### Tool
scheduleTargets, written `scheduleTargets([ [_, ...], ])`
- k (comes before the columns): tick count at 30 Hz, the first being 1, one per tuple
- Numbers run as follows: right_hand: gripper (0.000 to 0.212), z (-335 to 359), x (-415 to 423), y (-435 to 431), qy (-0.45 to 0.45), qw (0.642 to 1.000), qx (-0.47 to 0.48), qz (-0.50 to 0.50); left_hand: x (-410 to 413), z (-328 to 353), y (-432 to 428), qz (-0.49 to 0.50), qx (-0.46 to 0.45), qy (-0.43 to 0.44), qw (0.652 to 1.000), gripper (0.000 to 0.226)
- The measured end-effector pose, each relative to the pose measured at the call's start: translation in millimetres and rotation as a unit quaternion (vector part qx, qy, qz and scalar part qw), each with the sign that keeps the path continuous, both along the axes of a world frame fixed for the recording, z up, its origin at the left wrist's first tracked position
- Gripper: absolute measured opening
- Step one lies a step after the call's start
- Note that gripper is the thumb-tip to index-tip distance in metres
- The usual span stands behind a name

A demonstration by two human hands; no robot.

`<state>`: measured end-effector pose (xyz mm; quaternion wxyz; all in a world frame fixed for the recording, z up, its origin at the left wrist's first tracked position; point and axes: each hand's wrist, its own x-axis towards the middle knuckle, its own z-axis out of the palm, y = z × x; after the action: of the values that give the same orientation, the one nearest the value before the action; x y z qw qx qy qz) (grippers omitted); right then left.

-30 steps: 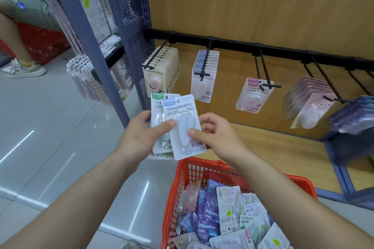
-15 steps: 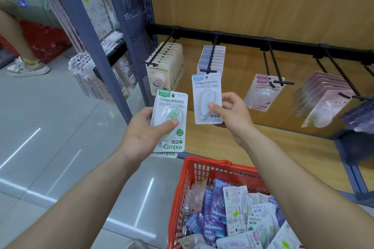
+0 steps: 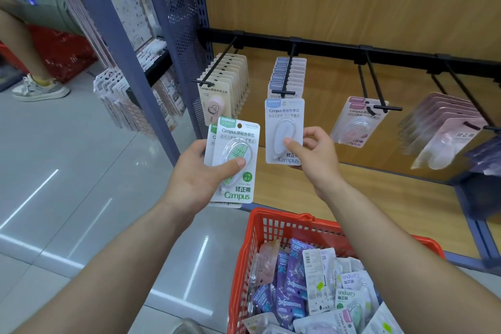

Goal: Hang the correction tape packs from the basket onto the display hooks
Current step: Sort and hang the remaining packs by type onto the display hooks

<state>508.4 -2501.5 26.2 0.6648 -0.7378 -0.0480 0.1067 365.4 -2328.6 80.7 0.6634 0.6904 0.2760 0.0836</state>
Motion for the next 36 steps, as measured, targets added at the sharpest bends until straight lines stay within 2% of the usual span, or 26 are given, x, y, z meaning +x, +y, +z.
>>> scheduleTargets([
  [9,0.022,7.5,4.6,4.5,-0.020,1.000,0.008,0.006,-0.7,0.7,0.7,-0.003,0.000,-0.002,1.000,0.036],
  [18,0.021,4.1,13.6,7.5,0.014,1.000,0.012,-0.019,-0.9,-2.6,1.5,-0.012,0.000,0.008,1.000,0.039],
  [22,0.025,3.0,42.0,21.2,0.055,0.997,-0.022,-0.053,-0.3,-2.5,0.4,-0.011,0.001,0.012,1.000,0.039],
  [25,0.034,-0.3,55.3,24.7,0.077,0.991,-0.086,-0.066,-0.1,-3.1,-0.3,-0.013,0.014,0.017,1.000,0.040],
  [29,0.045,5.7,27.5,12.4,-0.003,0.982,-0.176,-0.069,2.8,-2.2,-5.7,-0.024,0.024,0.015,0.999,0.048],
  [30,0.037,9.6,14.8,6.7,-0.020,0.985,-0.162,-0.055,4.3,-2.2,-8.8,-0.030,0.026,0.011,0.999,0.050],
  [32,0.017,21.0,-13.0,-7.0,0.006,0.996,-0.085,0.010,7.5,-2.1,-17.5,-0.042,0.029,0.002,0.999,0.049],
  [34,0.021,34.7,-37.5,-22.6,0.068,0.993,-0.027,0.097,10.0,-1.0,-29.0,-0.053,0.040,-0.008,0.998,0.046],
  [36,0.022,45.5,-53.1,-40.5,0.094,0.986,-0.008,0.140,12.1,-0.4,-41.7,-0.069,0.056,-0.015,0.996,0.046],
])
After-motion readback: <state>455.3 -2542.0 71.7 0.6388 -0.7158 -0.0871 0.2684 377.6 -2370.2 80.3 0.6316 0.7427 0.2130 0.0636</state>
